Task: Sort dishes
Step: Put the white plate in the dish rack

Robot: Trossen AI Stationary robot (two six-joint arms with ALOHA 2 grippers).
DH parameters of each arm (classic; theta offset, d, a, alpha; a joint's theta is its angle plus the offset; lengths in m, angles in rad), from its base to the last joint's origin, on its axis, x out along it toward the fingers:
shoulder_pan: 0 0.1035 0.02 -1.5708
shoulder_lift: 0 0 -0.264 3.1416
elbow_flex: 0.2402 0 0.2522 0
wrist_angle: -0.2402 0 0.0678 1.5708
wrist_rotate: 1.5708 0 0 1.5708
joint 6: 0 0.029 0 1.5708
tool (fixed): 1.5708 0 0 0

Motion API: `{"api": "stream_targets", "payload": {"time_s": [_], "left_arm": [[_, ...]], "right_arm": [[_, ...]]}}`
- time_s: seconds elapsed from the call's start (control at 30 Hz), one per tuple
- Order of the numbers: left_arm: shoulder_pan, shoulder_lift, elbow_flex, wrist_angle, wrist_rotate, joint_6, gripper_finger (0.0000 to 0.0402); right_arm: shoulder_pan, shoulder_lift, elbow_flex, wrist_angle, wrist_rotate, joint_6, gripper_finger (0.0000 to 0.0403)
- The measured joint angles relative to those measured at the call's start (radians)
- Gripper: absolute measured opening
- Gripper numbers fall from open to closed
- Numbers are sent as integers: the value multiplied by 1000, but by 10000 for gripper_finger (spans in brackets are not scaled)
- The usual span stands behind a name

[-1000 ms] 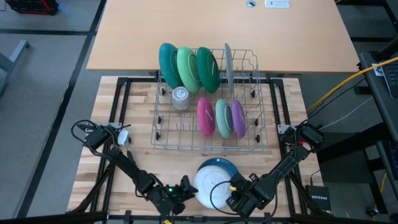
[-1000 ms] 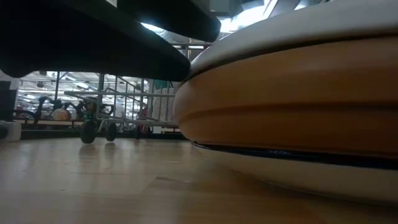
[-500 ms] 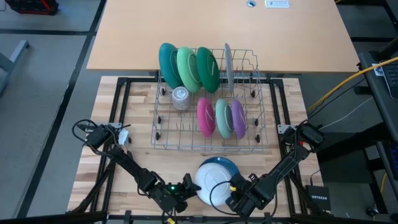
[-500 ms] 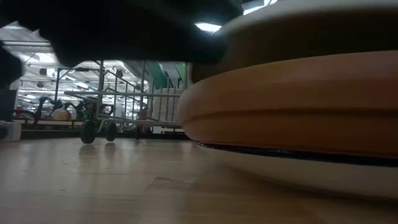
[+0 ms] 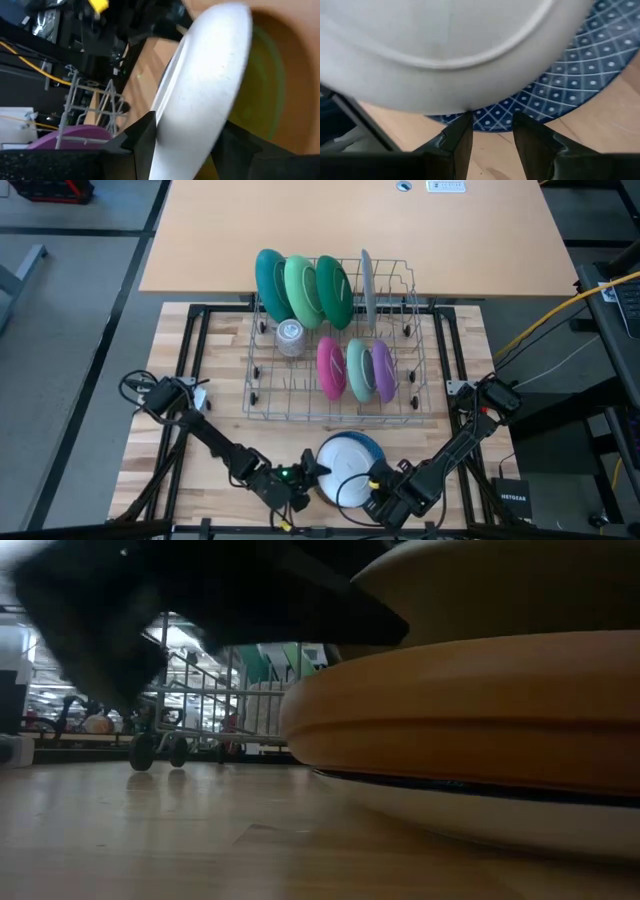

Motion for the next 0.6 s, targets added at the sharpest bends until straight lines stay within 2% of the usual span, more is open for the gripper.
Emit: {"api": "stream_targets", "payload": {"time_s": [0.13, 0.27, 0.4, 0.6], "left_arm": [[22, 0, 0, -1, -4, 23, 139], [26, 0, 0, 7, -25, 28, 102], [15, 0, 1, 57, -132, 34, 63], [-5, 0, 1, 158, -274, 177, 24]], "right_arm": [[0, 0, 0, 7, -2, -5, 144], [1, -1, 0, 7, -4, -5, 144], [0, -1, 5, 6, -2, -5, 144], [0, -1, 77, -26, 46, -37, 144]]}}
